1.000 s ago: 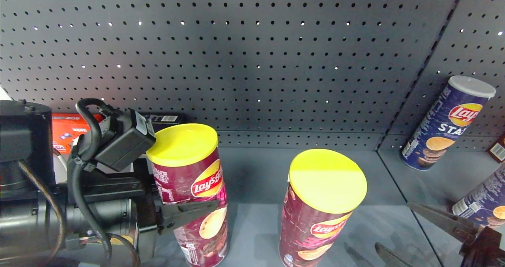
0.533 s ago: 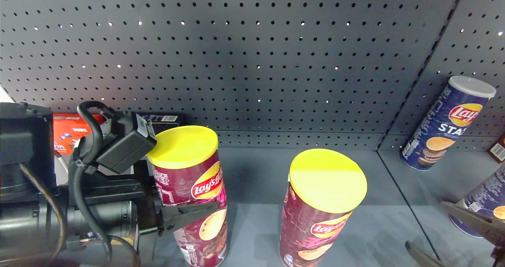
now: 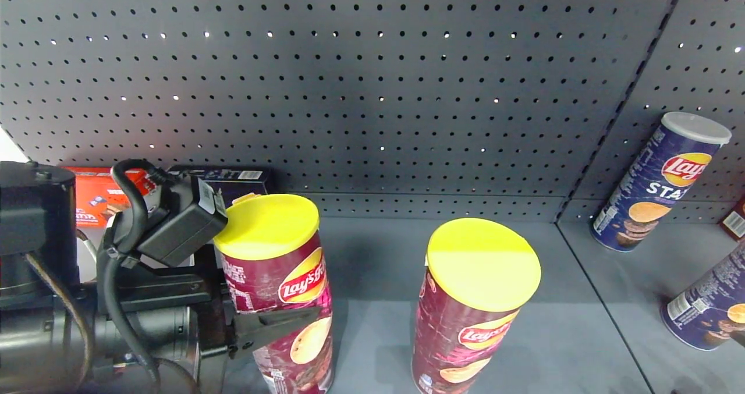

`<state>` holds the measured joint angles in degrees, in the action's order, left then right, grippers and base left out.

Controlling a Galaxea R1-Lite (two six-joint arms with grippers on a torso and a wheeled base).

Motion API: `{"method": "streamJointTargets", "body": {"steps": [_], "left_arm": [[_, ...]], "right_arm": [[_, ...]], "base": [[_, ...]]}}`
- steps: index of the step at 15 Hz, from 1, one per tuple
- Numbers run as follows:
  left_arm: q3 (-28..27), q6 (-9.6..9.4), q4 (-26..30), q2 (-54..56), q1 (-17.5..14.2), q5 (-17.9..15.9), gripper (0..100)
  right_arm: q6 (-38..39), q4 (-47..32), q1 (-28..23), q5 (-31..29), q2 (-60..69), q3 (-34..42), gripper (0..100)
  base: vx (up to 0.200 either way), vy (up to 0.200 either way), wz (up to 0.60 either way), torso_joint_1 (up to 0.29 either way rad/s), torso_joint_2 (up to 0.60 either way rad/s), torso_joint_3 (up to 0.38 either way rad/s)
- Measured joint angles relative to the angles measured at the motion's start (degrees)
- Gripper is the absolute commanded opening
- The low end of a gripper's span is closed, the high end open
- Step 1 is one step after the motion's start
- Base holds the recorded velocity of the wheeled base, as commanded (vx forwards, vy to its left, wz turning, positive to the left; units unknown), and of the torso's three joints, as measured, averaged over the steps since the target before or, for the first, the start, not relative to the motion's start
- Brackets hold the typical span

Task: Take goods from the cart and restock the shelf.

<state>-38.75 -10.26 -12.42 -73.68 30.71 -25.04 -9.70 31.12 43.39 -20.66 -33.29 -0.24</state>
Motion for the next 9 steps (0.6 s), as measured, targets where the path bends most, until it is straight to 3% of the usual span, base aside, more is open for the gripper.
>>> {"method": "streamJointTargets", "body": {"steps": [3, 5, 9], "left_arm": [[0.0, 0.0, -0.02, 0.15, 0.05, -0.46, 0], [0.0, -0.02, -0.02, 0.22, 0.05, -1.43, 0], [0.0, -0.1, -0.02, 0.26, 0.21, -2.79, 0]], "right_arm": [[-3.1, -20.72, -2.6, -1.45, 14.8, -0.22, 100], [-5.1, -32.56, -8.11, -1.63, 22.8, -1.99, 100], [-7.64, -35.04, -20.59, -0.35, 27.84, -3.85, 100]], "base": [[0.0, 0.0, 0.0, 0.0, 0.0, 0.0], [0.0, 0.0, 0.0, 0.0, 0.0, 0.0], [0.0, 0.0, 0.0, 0.0, 0.0, 0.0]]}}
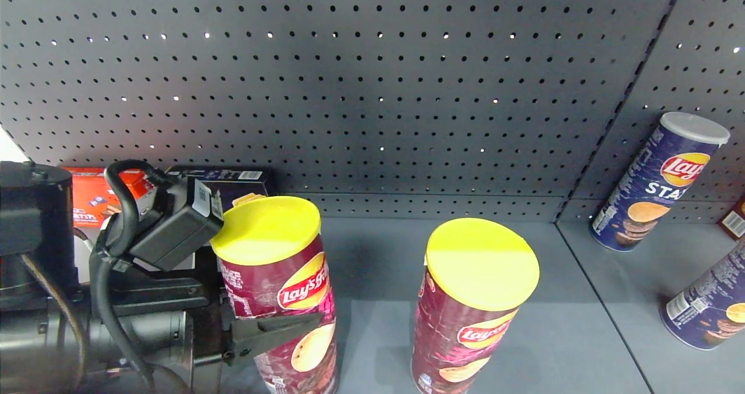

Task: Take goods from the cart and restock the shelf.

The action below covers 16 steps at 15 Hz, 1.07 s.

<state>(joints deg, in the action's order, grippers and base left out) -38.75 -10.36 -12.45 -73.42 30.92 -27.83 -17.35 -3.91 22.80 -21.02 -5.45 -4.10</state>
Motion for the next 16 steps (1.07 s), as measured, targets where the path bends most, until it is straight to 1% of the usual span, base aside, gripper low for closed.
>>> {"method": "streamJointTargets", "body": {"steps": [2, 4, 6, 8, 9, 12, 13, 14, 16], "left_arm": [[0.0, -0.09, -0.02, 0.0, 0.23, -0.17, 0], [0.48, -0.2, -0.16, 0.05, 0.48, -0.27, 0], [1.6, -0.26, -0.22, 0.27, 0.59, -0.27, 0], [2.71, -0.23, -0.39, 1.01, 0.61, -0.39, 0], [3.12, -0.23, -0.38, 1.46, 0.61, -0.39, 0], [3.58, -0.22, -0.3, 2.18, 0.59, -0.79, 0], [3.61, -0.22, -0.3, 2.29, 0.61, -0.96, 0], [3.61, -0.22, -0.27, 2.36, 0.63, -1.01, 0], [3.51, -0.22, -0.2, 2.43, 0.65, -1.04, 0]], "right_arm": [[-0.38, -0.02, -6.95, 0.33, -0.26, -0.17, 100], [0.3, -0.02, -12.54, 0.24, -0.41, -0.17, 100], [3.21, 0.04, -14.9, -0.09, -0.37, -0.12, 100], [3.41, -0.05, -16.35, -1.69, -0.37, -0.09, 100], [2.82, -0.1, -18.59, -2.4, -0.35, -0.09, 100], [2.52, -0.11, -30.06, -2.51, -0.33, -0.12, 100], [4.29, -0.11, -31.55, -2.05, -0.33, -0.12, 100], [6.55, -0.1, -32.31, 0.71, -0.3, -0.06, 100], [7.85, 0.06, -32.88, 4.18, -0.28, 0.18, 100]], "base": [[0.0, 0.0, 0.0, 0.0, 0.0, 0.0], [0.0, 0.0, 0.0, 0.0, 0.0, 0.0], [0.0, 0.0, 0.0, 0.0, 0.0, 0.0], [0.0, 0.0, 0.0, 0.0, 0.0, 0.0], [0.0, 0.0, 0.0, 0.0, 0.0, 0.0], [0.0, 0.0, 0.0, 0.0, 0.0, 0.0], [0.0, 0.0, 0.0, 0.0, 0.0, 0.0], [0.0, 0.0, 0.0, 0.0, 0.0, 0.0], [0.0, 0.0, 0.0, 0.0, 0.0, 0.0]]}}
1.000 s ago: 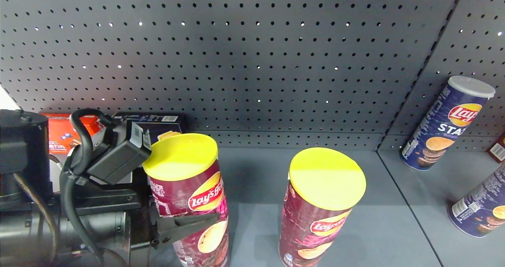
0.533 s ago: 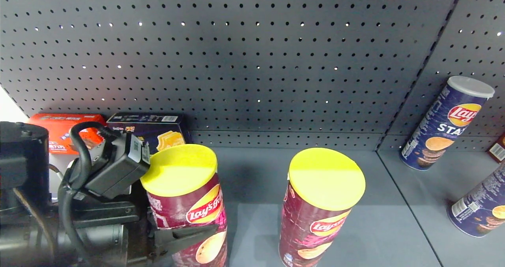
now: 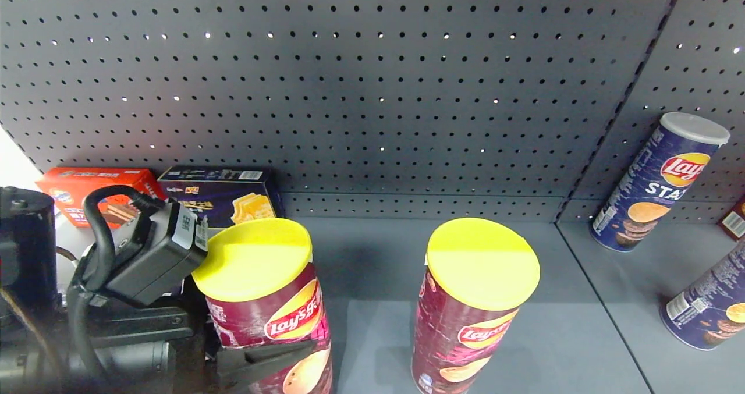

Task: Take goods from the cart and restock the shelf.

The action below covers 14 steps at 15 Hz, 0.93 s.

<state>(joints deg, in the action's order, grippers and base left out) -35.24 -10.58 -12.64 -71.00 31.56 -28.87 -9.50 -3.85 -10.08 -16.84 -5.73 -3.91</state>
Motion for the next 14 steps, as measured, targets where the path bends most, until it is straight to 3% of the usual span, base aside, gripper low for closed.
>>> {"method": "streamJointTargets", "body": {"steps": [1, 4, 6, 8, 9, 10, 12, 13, 14], "left_arm": [[-0.01, 0.02, 0.04, 0.02, 0.0, 0.02, 0], [0.07, 0.02, -0.02, 0.05, 0.0, -0.04, 0], [0.02, 0.11, -0.02, 0.07, -0.06, -0.04, 0], [-0.17, 0.11, 0.0, 0.09, -0.17, -0.04, 0], [-0.45, 0.13, 0.0, 0.09, -0.15, -0.04, 0], [-0.91, 0.13, -0.02, 0.02, -0.04, -0.04, 0], [-2.24, 0.13, 0.0, -0.33, 0.24, -0.06, 0], [-3.12, 0.13, 0.06, -0.59, 0.33, -0.04, 0], [-3.93, 0.13, -0.02, -0.8, 0.24, -0.06, 0]], "right_arm": [[0.15, 0.73, -0.11, 1.71, 0.0, 0.28, 100], [3.51, 5.96, -0.17, 19.92, 0.0, 2.24, 100], [6.46, 6.69, -0.24, 17.15, 0.0, 3.01, 100], [6.92, 6.8, -0.28, 5.02, 0.0, 3.32, 100], [6.46, 6.83, -0.28, 4.06, 0.0, 3.39, 100], [6.11, 6.97, -0.26, 7.95, 0.0, 3.45, 100], [5.75, 7.19, -0.22, 21.37, -0.02, 3.56, 100], [5.75, 7.18, -0.22, 22.55, -0.02, 3.58, 100], [6.39, 7.13, -0.24, 18.8, -0.02, 3.61, 100]], "base": [[0.0, 0.0, 0.0, 0.0, 0.0, 0.0], [0.0, 0.0, 0.0, 0.0, 0.0, 0.0], [0.0, 0.0, 0.0, 0.0, 0.0, 0.0], [0.0, 0.0, 0.0, 0.0, 0.0, 0.0], [0.0, 0.0, 0.0, 0.0, 0.0, 0.0], [0.0, 0.0, 0.0, 0.0, 0.0, 0.0], [0.0, 0.0, 0.0, 0.0, 0.0, 0.0], [0.0, 0.0, 0.0, 0.0, 0.0, 0.0], [0.0, 0.0, 0.0, 0.0, 0.0, 0.0]]}}
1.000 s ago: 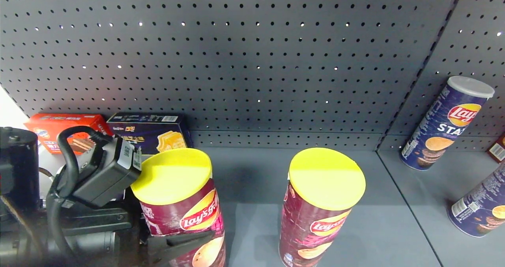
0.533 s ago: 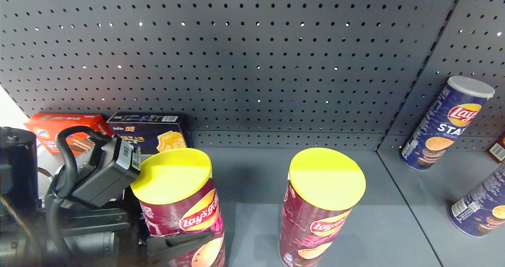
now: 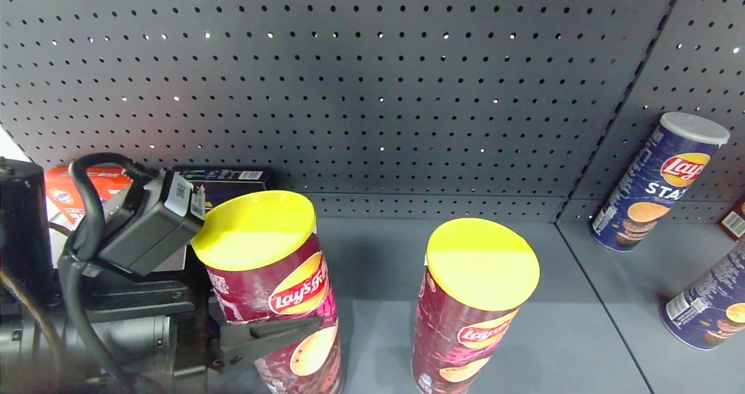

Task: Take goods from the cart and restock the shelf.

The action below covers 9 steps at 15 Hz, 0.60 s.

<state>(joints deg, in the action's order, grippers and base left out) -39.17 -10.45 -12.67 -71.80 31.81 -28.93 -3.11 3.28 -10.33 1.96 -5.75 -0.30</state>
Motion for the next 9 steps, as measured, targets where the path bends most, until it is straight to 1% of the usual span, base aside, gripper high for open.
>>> {"method": "streamJointTargets", "body": {"steps": [1, 2, 3, 4, 7, 8, 9], "left_arm": [[-0.73, 0.05, 0.05, -0.18, -0.26, 0.02, 0], [-1.12, 0.07, 0.02, -0.28, -0.39, 0.02, 0], [-1.34, 0.09, 0.05, -0.39, -0.46, 0.02, 0], [-1.35, 0.07, 0.05, -0.46, -0.46, 0.02, 0], [-2.04, 0.0, -0.28, -1.05, -0.46, 0.2, 0], [-2.32, -0.09, -2.17, -1.46, -0.56, 0.35, 0], [-2.43, -0.02, -6.22, -1.95, -0.74, 0.68, 0]], "right_arm": [[1.48, -0.06, -0.04, -5.27, -0.02, 0.04, 100], [2.49, -0.55, -0.09, -6.83, -0.05, 0.09, 100], [2.89, -3.23, -0.09, -6.47, -0.05, 0.12, 100], [3.01, -3.83, -0.06, -6.25, -0.06, 0.1, 100], [3.01, -3.46, -0.01, -6.19, -0.06, 0.1, 100], [3.0, -3.44, -0.01, -6.19, -0.06, 0.1, 100], [3.0, -3.46, -0.01, -6.19, -0.09, 0.12, 100]], "base": [[0.0, 0.0, 0.0, 0.0, 0.0, 0.0], [0.0, 0.0, 0.0, 0.0, 0.0, 0.0], [0.0, 0.0, 0.0, 0.0, 0.0, 0.0], [0.0, 0.0, 0.0, 0.0, 0.0, 0.0], [0.0, 0.0, 0.0, 0.0, 0.0, 0.0], [0.0, 0.0, 0.0, 0.0, 0.0, 0.0], [0.0, 0.0, 0.0, 0.0, 0.0, 0.0]]}}
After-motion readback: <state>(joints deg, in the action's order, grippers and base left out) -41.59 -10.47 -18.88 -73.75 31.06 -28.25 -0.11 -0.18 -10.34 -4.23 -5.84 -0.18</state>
